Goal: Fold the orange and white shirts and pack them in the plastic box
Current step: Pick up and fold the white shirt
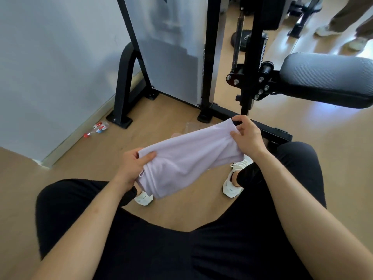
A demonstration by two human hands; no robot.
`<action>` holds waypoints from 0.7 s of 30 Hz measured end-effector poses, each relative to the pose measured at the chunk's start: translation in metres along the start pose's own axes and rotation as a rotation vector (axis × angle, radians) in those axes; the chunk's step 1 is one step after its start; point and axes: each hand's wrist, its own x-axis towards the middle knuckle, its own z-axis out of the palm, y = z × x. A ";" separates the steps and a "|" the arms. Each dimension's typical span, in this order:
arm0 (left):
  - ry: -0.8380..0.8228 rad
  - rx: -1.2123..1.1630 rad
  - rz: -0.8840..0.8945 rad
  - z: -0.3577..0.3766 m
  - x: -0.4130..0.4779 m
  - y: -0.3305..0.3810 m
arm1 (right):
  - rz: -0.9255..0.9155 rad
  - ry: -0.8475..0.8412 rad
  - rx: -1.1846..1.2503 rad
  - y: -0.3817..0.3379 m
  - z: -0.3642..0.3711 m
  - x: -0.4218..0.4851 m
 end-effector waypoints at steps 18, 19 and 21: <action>0.017 -0.125 -0.083 0.026 0.001 -0.004 | -0.531 -0.222 -0.181 -0.036 0.083 -0.060; 0.016 -0.130 -0.077 0.030 -0.001 -0.003 | -0.538 -0.239 -0.160 -0.038 0.088 -0.064; 0.013 -0.159 -0.069 0.038 -0.005 0.000 | -0.531 -0.281 -0.107 -0.042 0.096 -0.071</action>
